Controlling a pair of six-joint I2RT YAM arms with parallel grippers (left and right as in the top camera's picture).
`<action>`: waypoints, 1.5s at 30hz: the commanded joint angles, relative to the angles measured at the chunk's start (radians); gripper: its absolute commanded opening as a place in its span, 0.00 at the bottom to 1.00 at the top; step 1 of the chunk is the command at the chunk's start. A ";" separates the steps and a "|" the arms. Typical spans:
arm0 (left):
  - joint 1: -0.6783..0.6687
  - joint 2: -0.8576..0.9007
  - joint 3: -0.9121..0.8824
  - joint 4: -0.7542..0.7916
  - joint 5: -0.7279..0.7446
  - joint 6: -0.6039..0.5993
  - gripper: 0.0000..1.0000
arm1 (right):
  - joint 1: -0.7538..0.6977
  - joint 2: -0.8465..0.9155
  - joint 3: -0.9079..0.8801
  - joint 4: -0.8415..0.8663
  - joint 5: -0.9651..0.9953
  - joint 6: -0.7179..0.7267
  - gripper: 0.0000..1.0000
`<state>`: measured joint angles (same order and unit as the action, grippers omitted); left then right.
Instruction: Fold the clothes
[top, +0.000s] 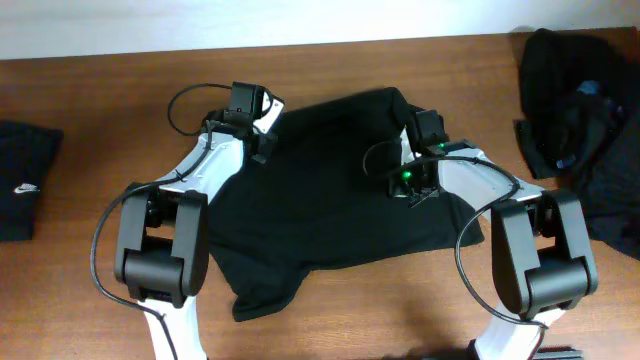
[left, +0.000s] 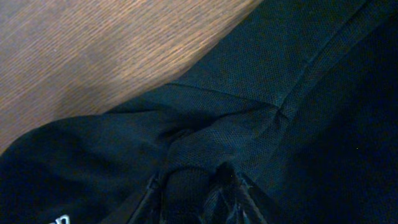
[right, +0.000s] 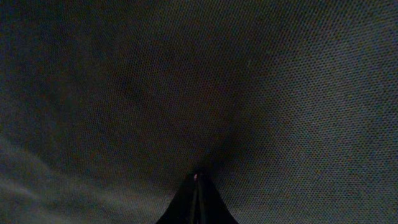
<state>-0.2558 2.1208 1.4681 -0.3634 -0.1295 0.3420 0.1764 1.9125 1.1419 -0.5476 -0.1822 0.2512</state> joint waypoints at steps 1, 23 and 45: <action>0.003 0.007 0.006 0.012 -0.011 0.031 0.39 | 0.001 0.026 -0.033 -0.001 0.014 0.002 0.04; 0.007 0.007 0.016 0.056 -0.037 0.035 0.01 | 0.001 0.099 -0.033 0.018 0.014 0.017 0.04; 0.008 0.007 0.164 0.088 -0.077 0.141 0.01 | 0.001 0.108 -0.038 0.021 0.037 0.017 0.04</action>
<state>-0.2550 2.1208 1.6119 -0.2924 -0.1959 0.4309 0.1738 1.9202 1.1427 -0.5400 -0.1860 0.2623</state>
